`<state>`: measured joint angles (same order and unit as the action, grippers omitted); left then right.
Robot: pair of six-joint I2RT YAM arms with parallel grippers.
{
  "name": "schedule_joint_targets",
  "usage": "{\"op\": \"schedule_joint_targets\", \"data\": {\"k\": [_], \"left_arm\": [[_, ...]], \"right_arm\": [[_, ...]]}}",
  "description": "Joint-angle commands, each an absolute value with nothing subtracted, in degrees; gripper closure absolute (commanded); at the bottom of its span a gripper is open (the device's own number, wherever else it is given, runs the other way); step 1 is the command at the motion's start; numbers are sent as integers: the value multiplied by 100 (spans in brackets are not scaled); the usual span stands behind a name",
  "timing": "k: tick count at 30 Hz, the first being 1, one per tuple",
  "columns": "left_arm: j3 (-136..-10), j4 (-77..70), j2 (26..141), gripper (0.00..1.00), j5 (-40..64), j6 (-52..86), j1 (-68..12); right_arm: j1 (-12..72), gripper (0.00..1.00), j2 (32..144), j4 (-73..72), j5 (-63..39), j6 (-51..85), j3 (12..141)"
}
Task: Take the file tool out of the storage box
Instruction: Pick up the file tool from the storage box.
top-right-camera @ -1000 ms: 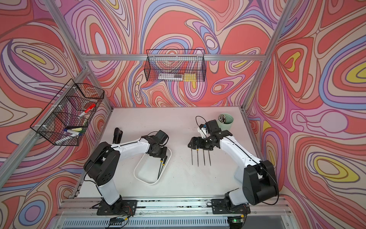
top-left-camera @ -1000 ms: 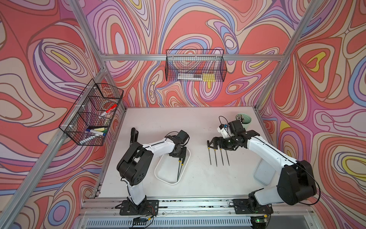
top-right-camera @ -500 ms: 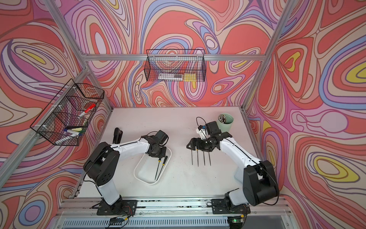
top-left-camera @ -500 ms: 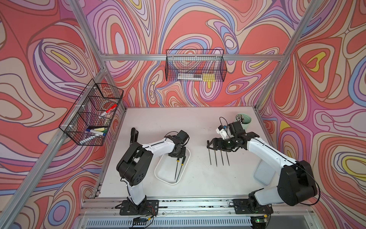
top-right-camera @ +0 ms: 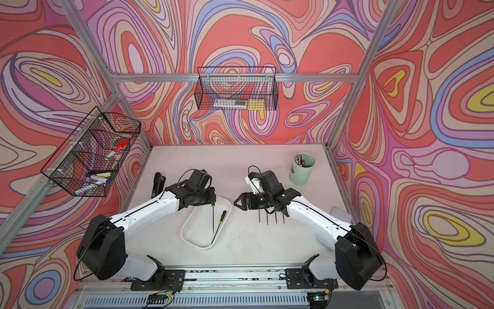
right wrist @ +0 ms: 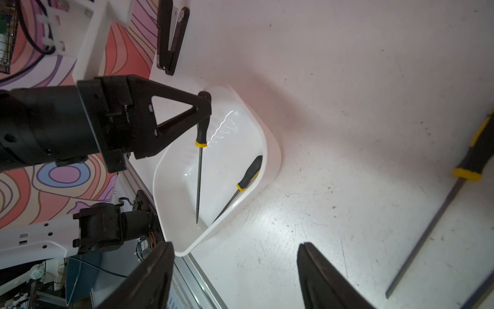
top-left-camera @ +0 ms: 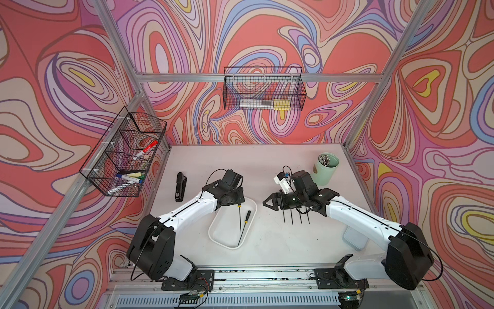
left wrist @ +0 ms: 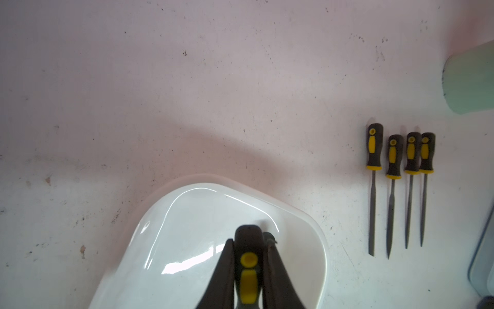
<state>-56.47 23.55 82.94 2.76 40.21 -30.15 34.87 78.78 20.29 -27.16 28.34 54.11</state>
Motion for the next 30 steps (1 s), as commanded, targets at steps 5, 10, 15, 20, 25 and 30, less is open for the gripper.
{"op": "schedule_joint_targets", "data": {"k": [5, 10, 15, 20, 25, 30], "left_arm": [[-5221, 1651, 7811, 93, 1152, 4830, -2604], [-5042, 1395, 7669, 94, 1404, 5100, -2429], [-4959, 1268, 7577, 95, 1588, 5202, -2291], [-4940, 1294, 7506, 96, 1603, 5197, -2211], [-4922, 1283, 7453, 97, 1626, 5203, -2141], [-4894, 1257, 7418, 98, 1657, 5212, -2093]], "right_arm": [[4008, 38, 8448, 765, -2842, 3510, 5473], [4316, 42, 8867, 504, -2900, 3594, 5622], [4494, 47, 9213, 401, -2929, 3608, 5769], [4607, 57, 9404, 359, -2976, 3645, 5851], [4684, 65, 9548, 352, -3057, 3647, 5921], [4743, 72, 9683, 382, -3144, 3636, 6029]]}}
